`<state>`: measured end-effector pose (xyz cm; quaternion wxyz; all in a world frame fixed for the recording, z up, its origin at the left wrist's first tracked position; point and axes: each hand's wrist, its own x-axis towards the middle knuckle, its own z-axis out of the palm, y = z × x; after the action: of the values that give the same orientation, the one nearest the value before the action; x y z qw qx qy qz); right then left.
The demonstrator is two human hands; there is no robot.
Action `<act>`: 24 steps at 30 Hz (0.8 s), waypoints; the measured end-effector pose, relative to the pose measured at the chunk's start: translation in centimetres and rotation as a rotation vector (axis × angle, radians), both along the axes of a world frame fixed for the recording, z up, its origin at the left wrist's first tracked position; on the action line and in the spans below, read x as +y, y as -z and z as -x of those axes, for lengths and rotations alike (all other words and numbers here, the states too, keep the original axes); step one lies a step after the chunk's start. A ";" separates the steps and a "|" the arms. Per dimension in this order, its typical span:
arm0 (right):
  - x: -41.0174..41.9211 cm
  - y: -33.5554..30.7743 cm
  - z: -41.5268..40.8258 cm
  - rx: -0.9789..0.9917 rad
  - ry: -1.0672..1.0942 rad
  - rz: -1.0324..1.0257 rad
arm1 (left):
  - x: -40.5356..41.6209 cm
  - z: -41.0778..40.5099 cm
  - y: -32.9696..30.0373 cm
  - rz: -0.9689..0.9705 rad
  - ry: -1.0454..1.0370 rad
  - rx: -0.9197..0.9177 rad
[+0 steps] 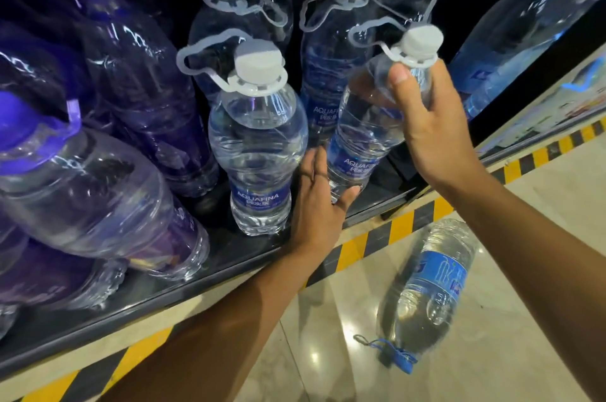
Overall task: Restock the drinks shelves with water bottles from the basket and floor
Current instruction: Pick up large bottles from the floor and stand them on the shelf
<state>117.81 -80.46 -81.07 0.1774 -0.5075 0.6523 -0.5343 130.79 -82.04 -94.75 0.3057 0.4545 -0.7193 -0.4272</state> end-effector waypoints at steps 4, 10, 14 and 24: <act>0.2 0.3 -0.1 -0.066 -0.012 -0.004 | 0.7 -0.1 -1.0 -0.091 -0.010 -0.039; 1.8 1.7 0.1 -0.107 -0.109 -0.072 | 4.7 -5.2 -1.7 0.068 -0.066 0.093; 4.1 7.4 0.3 -0.164 -0.131 -0.251 | 7.4 -9.6 -1.1 0.179 -0.252 0.217; 2.3 13.3 -1.2 -0.026 0.042 -0.466 | 2.2 -9.1 -0.6 -0.113 -0.396 0.124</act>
<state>119.00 -78.16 -94.38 0.2871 -0.4321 0.7661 -0.3794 139.84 -79.86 -94.17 0.4014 0.5763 -0.5707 -0.4254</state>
